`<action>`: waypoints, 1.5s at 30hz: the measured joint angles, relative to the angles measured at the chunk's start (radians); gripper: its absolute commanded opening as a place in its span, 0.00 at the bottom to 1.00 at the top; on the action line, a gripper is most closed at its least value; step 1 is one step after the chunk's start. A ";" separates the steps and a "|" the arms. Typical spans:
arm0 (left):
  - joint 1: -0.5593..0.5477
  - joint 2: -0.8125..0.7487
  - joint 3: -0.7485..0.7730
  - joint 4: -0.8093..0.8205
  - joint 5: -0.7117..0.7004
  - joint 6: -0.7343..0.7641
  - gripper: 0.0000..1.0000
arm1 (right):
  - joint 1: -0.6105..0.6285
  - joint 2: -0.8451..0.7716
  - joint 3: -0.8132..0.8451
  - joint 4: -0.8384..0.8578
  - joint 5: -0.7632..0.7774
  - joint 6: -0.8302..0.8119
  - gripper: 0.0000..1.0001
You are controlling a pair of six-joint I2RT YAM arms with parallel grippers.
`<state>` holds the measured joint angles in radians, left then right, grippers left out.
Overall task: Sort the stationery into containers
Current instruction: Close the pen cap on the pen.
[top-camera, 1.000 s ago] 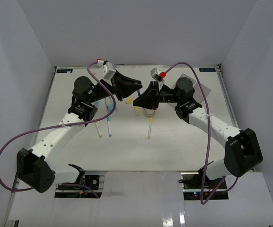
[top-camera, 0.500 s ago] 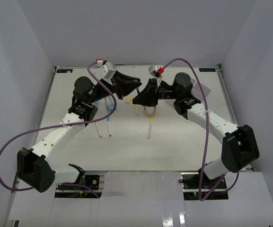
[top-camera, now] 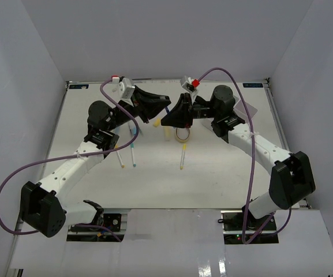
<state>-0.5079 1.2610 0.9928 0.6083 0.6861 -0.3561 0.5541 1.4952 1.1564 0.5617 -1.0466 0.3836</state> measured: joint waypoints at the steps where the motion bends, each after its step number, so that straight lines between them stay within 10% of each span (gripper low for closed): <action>1: 0.000 -0.003 -0.007 0.003 -0.001 -0.007 0.00 | 0.000 0.001 0.005 -0.001 -0.001 0.000 0.08; 15: -0.012 -0.011 0.002 -0.104 0.002 -0.063 0.00 | -0.008 0.003 0.071 0.019 0.005 0.030 0.08; 33: -0.029 -0.090 0.031 -0.433 0.070 -0.018 0.35 | -0.004 -0.092 -0.140 0.164 0.051 0.052 0.08; 45: -0.037 -0.090 0.021 -0.497 0.091 -0.011 0.41 | -0.011 -0.098 -0.217 0.257 0.091 0.090 0.08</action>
<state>-0.5449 1.1709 1.0142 0.1116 0.7773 -0.3672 0.5426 1.3975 0.9394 0.8188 -0.9554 0.4740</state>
